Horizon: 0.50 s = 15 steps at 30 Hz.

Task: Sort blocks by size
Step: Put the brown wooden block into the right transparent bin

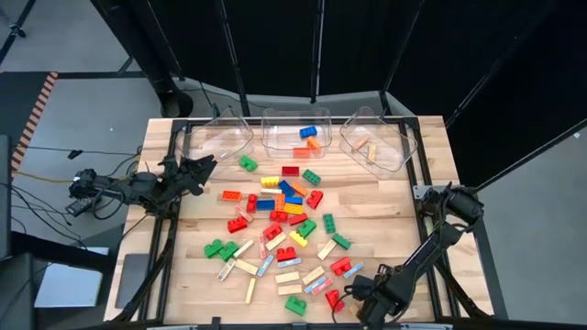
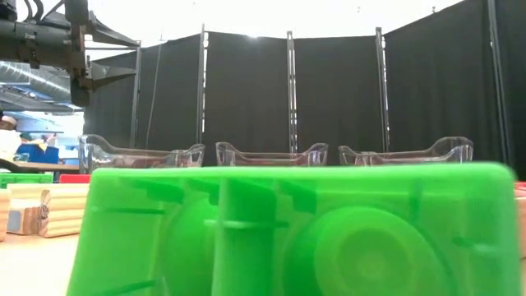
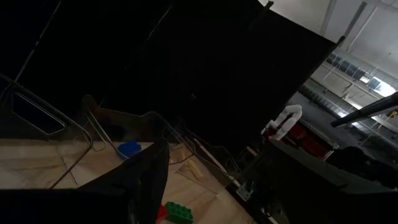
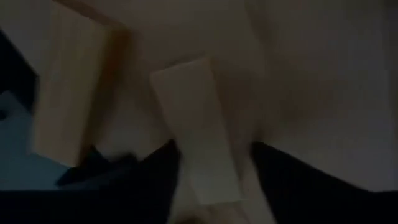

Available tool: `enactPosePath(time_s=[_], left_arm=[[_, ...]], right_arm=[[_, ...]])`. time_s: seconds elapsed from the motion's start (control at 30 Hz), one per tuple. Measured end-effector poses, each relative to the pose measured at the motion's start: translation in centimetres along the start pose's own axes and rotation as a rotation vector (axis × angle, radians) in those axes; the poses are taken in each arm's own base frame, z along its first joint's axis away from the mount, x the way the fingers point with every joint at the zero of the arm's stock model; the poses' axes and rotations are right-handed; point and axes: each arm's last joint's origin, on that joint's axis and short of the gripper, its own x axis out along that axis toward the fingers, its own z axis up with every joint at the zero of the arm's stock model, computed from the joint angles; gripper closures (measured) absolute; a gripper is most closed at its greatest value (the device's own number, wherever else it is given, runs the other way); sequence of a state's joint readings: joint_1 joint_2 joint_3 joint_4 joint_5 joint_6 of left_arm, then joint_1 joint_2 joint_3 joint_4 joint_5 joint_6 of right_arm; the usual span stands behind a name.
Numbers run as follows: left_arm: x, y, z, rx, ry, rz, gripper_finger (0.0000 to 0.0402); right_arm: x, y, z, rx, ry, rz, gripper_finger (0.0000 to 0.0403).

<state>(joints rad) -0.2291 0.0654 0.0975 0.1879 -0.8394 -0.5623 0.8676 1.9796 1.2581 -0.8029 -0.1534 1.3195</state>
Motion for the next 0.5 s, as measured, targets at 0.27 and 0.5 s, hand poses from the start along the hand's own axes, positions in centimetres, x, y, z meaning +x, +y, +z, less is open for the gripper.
enactPosePath(time_s=[0.27,0.5], left_arm=[[0.0,0.0,0.0,0.006,0.0,0.001,0.0133],[0.0,0.0,0.0,0.007,-0.001,0.003,0.0133]], right_arm=[[-0.2,-0.5,1.0,-0.057,0.026,-0.004,0.0284],[-0.9,-0.9,1.1,-0.061,-0.003,-0.014,0.0284]])
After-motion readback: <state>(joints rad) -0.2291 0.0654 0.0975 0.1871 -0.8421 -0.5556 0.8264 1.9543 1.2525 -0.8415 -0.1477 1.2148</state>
